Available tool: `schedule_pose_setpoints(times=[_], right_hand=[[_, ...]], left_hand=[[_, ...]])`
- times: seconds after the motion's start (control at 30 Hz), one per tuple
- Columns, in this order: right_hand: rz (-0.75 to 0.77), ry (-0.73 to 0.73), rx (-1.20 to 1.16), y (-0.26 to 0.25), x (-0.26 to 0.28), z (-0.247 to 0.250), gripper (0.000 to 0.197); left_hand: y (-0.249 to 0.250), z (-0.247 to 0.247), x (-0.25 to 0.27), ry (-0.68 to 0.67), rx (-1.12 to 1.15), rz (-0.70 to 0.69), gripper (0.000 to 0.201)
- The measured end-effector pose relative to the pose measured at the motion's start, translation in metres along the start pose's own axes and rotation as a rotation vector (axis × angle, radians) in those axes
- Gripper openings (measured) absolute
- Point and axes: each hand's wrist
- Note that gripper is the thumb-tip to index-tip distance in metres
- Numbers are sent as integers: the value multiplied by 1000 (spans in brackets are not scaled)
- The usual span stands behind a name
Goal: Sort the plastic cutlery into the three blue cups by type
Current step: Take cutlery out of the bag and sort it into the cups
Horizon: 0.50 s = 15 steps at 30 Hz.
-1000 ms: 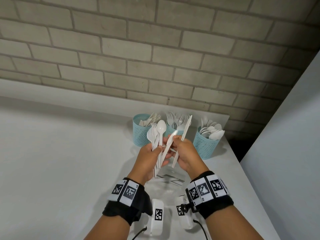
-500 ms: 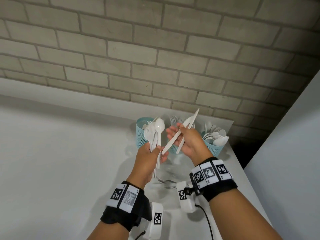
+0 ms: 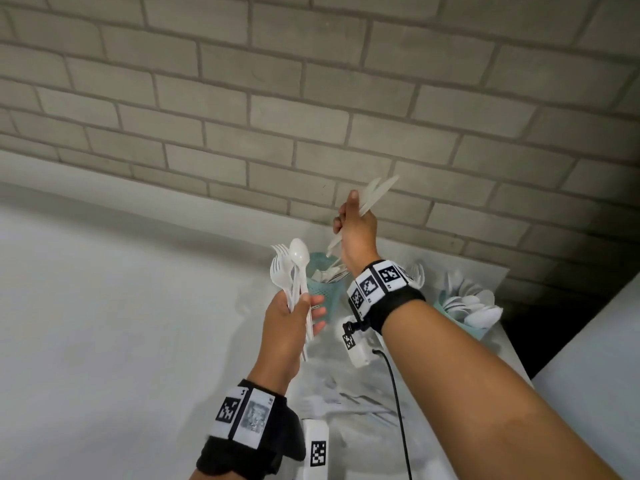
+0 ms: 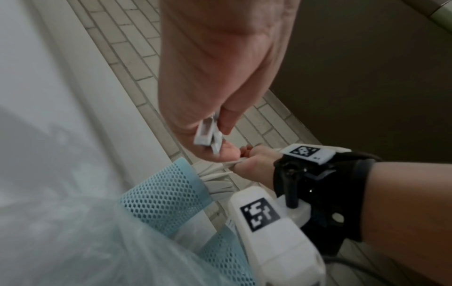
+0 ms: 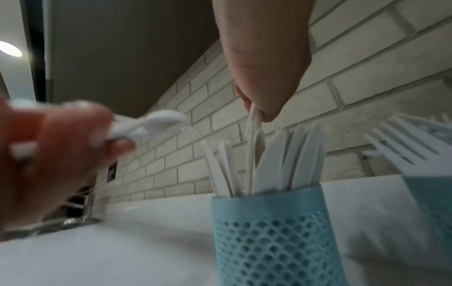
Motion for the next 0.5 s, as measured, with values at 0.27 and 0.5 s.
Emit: schedule_pose_setpoints(times=[0.27,0.5], right_hand=[[-28,-104,358,26,-15,6,18],[123,-163,468,6,-3,14,12]], left_hand=[[-2,3,-3,-24,-52,37,16],[-3,1,-1,-72,-26,61,17]])
Point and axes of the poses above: each hand's wrist, its own x-axis away from the middle knuckle, its own z-axis out of the back of the hand, y = z × x, and after that the axes turned 2 degrees about -x, right-handed
